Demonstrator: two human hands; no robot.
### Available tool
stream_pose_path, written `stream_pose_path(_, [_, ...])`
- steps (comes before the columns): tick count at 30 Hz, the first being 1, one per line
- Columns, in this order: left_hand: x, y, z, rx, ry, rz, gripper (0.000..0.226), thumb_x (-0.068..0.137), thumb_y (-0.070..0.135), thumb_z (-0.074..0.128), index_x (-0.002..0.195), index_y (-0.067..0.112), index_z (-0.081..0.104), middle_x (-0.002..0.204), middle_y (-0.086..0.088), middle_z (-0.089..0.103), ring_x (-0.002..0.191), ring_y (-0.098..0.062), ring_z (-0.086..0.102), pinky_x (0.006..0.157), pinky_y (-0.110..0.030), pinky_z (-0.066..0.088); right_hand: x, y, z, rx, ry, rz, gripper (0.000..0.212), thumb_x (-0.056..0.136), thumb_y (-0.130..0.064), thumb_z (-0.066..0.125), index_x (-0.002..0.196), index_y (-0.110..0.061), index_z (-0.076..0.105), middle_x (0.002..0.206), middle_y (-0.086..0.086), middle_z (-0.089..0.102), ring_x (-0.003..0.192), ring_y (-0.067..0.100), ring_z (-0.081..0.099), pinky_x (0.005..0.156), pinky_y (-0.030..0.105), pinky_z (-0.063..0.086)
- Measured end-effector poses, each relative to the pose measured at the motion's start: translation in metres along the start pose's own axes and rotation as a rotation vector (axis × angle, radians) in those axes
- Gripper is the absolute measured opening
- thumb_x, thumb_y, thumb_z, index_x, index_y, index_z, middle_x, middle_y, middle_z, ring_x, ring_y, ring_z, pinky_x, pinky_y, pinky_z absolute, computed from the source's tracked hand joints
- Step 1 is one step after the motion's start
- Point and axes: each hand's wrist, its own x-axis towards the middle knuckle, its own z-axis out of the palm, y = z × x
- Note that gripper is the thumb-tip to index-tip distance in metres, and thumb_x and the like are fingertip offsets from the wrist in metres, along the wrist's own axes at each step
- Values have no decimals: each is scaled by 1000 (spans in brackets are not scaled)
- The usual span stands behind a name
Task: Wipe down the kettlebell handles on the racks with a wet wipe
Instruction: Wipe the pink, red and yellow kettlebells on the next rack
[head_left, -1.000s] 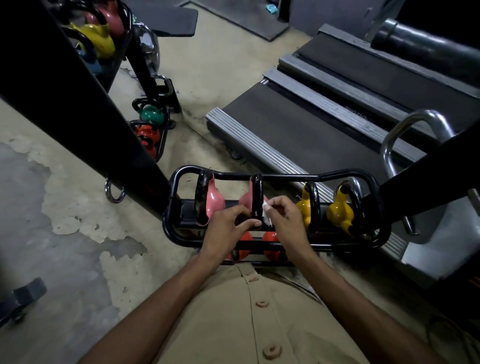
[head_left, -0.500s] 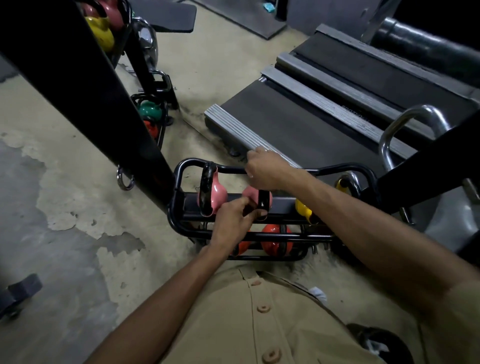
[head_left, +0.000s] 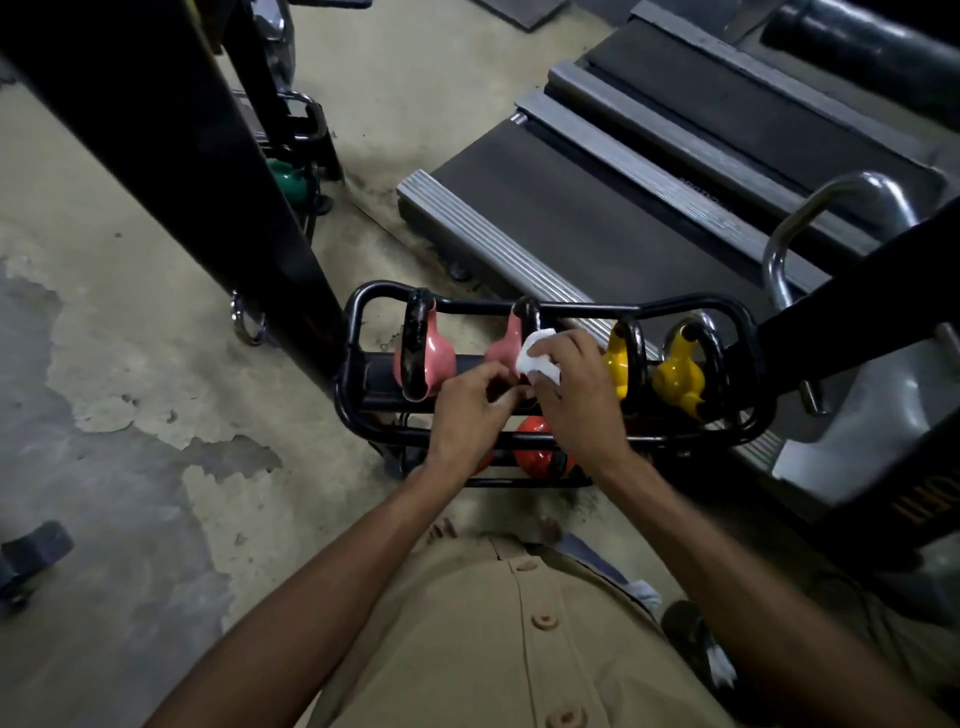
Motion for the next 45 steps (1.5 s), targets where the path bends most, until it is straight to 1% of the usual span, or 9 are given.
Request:
stream_pose_path(6, [-3,4,-6,17,4,3,18,89,33,79,102,21,73,90,16,70,87,5,67,80,-20,56,-13,3,-2,446,-17,373,8,97,-14,71,98,-17,63,93,-6,66,85,1,64,70,15,51])
stream_pose_path(12, [-4,20,-4,81,148,90,32,91,36,78,118,23,68,109,11,67,103,-5,65,92,-28,56,-17,26,-29,622,-194,443,8,97,-10,70,103,-6,66,89,3,68,77,7,67,66,21,55])
stream_pose_path(21, [12,81,67,131,100,204,39,91,28,78,126,16,66,125,6,65,117,-7,60,103,-35,52,66,104,-114,237,-9,210,22,91,-37,65,92,-18,76,94,0,72,90,16,67,83,38,53])
stream_pose_path(27, [25,86,127,67,-191,-140,71,88,32,81,150,22,48,133,4,67,117,-8,65,103,-24,50,115,144,-97,-36,-270,187,27,96,-29,67,92,-4,76,94,17,72,91,32,67,80,40,53])
stream_pose_path(32, [27,81,156,58,-100,-213,44,93,24,73,134,28,59,116,0,75,104,-15,72,92,-43,60,135,145,-77,-112,-542,225,26,90,-15,61,71,2,67,71,21,60,69,28,55,58,32,38])
stream_pose_path(36, [24,87,159,87,-42,-199,39,94,21,71,132,22,63,111,-5,77,102,-21,72,87,-32,57,138,136,-78,-277,-657,16,20,84,-13,56,73,-2,68,76,18,68,75,38,65,64,43,54])
stream_pose_path(38, [23,86,159,81,-33,-188,37,94,19,70,130,22,65,110,-3,77,103,-19,71,90,-30,55,126,144,-79,-194,-530,14,21,82,-19,62,76,-2,72,78,17,71,76,35,67,65,43,57])
stream_pose_path(42, [24,82,158,69,-58,-186,37,94,19,67,130,27,63,102,2,78,92,-16,73,85,-43,59,77,151,-67,298,-98,457,17,89,-24,70,73,-18,67,70,-6,66,65,11,59,60,28,46])
stream_pose_path(45, [27,82,157,115,-81,-166,40,94,25,71,133,25,60,104,0,76,94,-18,72,86,-43,59,58,142,-52,970,3,970,15,92,-6,59,79,-10,66,65,1,64,57,17,54,47,24,46])
